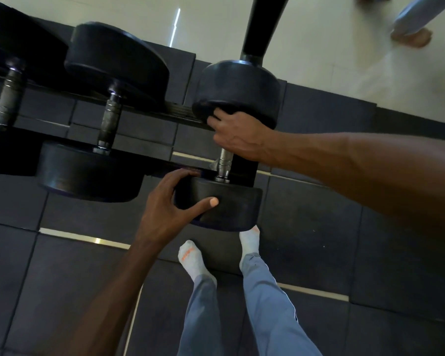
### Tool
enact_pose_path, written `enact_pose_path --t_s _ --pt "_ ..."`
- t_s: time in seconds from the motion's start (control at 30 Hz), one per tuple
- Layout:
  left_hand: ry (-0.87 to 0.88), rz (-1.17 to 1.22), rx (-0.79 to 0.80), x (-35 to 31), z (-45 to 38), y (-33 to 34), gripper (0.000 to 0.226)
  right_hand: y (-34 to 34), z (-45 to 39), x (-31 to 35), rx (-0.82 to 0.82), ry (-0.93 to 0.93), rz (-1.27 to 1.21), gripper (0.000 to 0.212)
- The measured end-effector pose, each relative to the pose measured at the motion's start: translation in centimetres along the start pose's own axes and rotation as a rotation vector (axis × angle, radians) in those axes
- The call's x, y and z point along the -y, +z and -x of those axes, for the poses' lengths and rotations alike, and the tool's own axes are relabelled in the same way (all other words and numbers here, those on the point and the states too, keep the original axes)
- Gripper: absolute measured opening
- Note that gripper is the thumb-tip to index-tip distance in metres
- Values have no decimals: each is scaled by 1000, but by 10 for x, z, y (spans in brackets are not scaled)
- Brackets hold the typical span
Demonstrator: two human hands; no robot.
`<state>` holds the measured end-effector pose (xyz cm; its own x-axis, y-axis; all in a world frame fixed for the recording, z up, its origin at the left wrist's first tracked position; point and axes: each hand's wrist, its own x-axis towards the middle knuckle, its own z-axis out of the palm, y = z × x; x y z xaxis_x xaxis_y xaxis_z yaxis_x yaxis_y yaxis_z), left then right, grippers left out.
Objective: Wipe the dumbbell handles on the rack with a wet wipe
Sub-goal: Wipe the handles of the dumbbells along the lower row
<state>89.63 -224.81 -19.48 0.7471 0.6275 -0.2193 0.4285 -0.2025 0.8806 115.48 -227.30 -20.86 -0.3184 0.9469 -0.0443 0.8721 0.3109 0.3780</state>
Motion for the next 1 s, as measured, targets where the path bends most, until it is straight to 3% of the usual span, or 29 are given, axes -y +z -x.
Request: enact_pose_path --t_s 0.1,0.23,0.47,0.53,0.63,0.8,1.0 --pt "-8 16 -14 -1 2 2 68 -1 10 5 9 142 -185 35" --pt "-29 15 -8 -1 2 3 66 -5 4 24 86 447 -288 13" --pt "-33 10 8 1 2 0 64 -6 6 48 68 832 -409 25" --pt "-29 6 2 0 2 0 62 -2 7 51 -51 957 -479 20" --pt "-23 10 -2 0 1 -1 62 2 1 54 -153 1314 -816 39" --pt "-30 -1 -4 2 2 1 65 -3 -4 51 -380 1647 -1071 9" --pt "-32 10 -6 2 2 1 64 11 -5 44 -516 2154 -1670 16"
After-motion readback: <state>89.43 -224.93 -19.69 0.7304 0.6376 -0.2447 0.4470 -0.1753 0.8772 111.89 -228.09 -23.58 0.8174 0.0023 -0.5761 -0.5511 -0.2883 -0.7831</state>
